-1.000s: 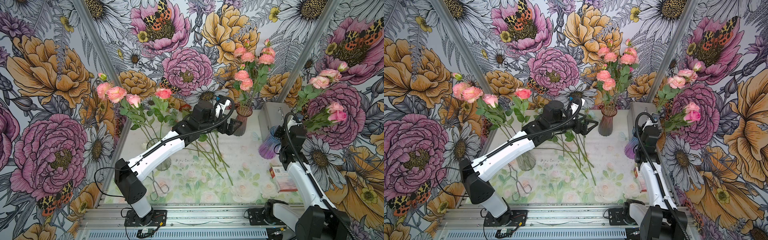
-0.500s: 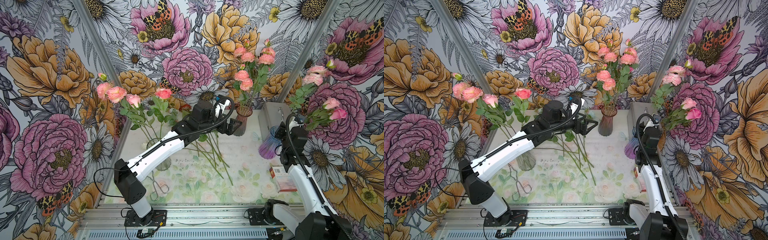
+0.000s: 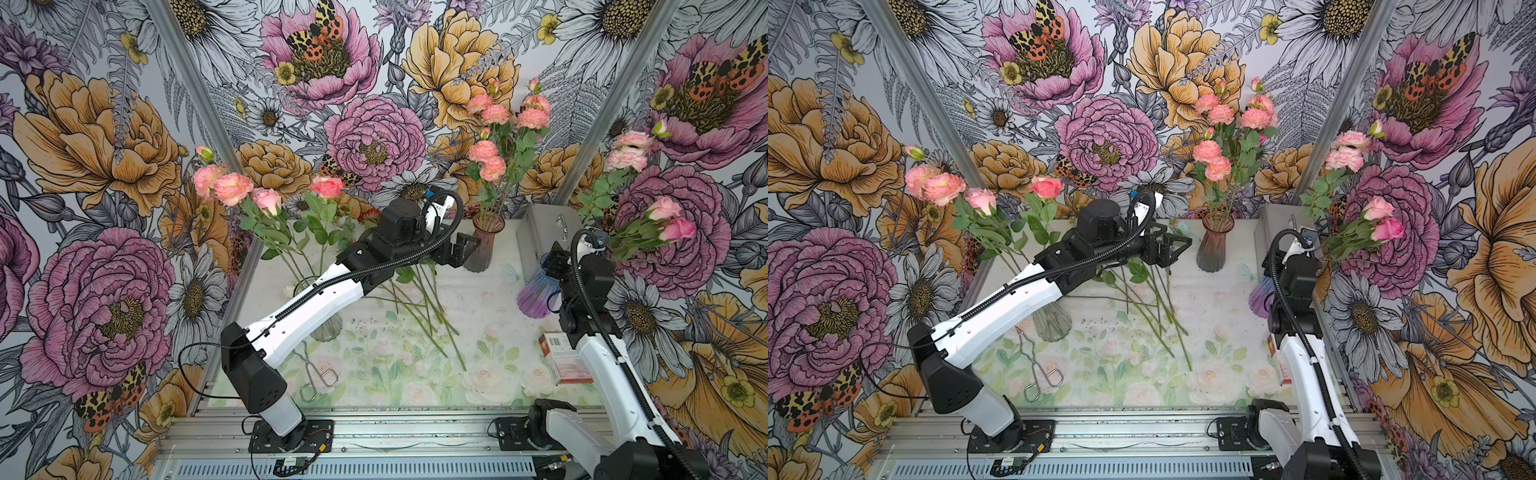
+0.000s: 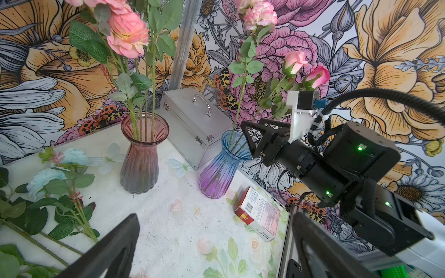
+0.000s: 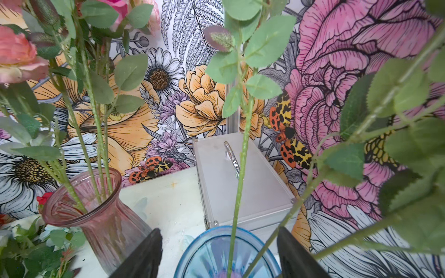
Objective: Place the pink flowers into the vase
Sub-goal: Place the flower in the vase.
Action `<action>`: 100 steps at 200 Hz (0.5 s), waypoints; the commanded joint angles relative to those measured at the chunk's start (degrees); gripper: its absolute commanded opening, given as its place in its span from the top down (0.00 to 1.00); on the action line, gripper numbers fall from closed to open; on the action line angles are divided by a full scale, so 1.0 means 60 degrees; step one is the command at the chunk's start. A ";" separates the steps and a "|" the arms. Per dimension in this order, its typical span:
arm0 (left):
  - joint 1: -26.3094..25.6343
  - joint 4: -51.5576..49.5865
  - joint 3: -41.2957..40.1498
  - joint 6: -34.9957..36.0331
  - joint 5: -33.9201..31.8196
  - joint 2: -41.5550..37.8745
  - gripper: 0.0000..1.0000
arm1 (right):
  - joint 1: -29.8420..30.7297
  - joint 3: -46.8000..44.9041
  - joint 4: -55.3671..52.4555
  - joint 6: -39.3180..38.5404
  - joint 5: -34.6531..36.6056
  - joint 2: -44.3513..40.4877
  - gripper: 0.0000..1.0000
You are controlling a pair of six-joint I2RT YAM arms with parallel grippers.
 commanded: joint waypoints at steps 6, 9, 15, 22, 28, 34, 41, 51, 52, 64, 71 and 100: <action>0.0193 -0.0027 -0.0138 -0.0362 -0.0296 -0.0280 0.01 | 0.0333 0.0403 -0.0155 -0.0231 -0.0074 -0.0344 0.17; 0.0218 -0.0017 -0.0141 -0.0394 -0.0272 -0.0278 0.01 | 0.0370 0.0412 -0.0169 -0.0245 -0.0085 -0.0372 0.16; 0.0250 -0.0011 -0.0147 -0.0437 -0.0263 -0.0288 0.01 | 0.0459 0.0426 -0.0186 -0.0256 -0.0122 -0.0444 0.14; 0.0279 -0.0019 -0.0156 -0.0446 -0.0271 -0.0289 0.01 | 0.0596 0.0441 -0.0186 -0.0275 -0.0186 -0.0546 0.11; 0.0270 -0.0013 -0.0151 -0.0432 -0.0288 -0.0313 0.01 | 0.0699 0.0459 -0.0199 -0.0279 -0.0258 -0.0634 0.08; 0.0300 -0.0008 -0.0157 -0.0426 -0.0293 -0.0319 0.01 | 0.0846 0.0482 -0.0251 -0.0314 -0.0354 -0.0718 0.05; 0.0309 -0.0012 -0.0157 -0.0397 -0.0319 -0.0344 0.01 | 0.1022 0.0531 -0.0347 -0.0406 -0.0480 -0.0777 0.02; 0.0299 -0.0017 -0.0175 -0.0372 -0.0371 -0.0401 0.01 | 0.1346 0.0578 -0.0496 -0.0583 -0.0497 -0.0871 0.01; 0.0300 -0.0011 -0.0170 -0.0370 -0.0369 -0.0402 0.01 | 0.1377 0.0583 -0.0510 -0.0598 -0.0502 -0.0884 0.01; 0.0292 -0.0013 -0.0252 -0.0332 -0.0498 -0.0496 0.01 | 0.1739 0.0569 -0.0661 -0.0718 -0.0731 -0.1028 0.01; 0.0301 0.0005 -0.0308 -0.0337 -0.0658 -0.0596 0.01 | 0.1955 0.0558 -0.0759 -0.0734 -0.0904 -0.1110 0.01; 0.0369 0.0153 -0.0597 -0.0433 -0.1018 -0.1078 0.01 | 0.2849 0.0688 -0.1317 -0.0632 -0.1811 -0.1000 0.00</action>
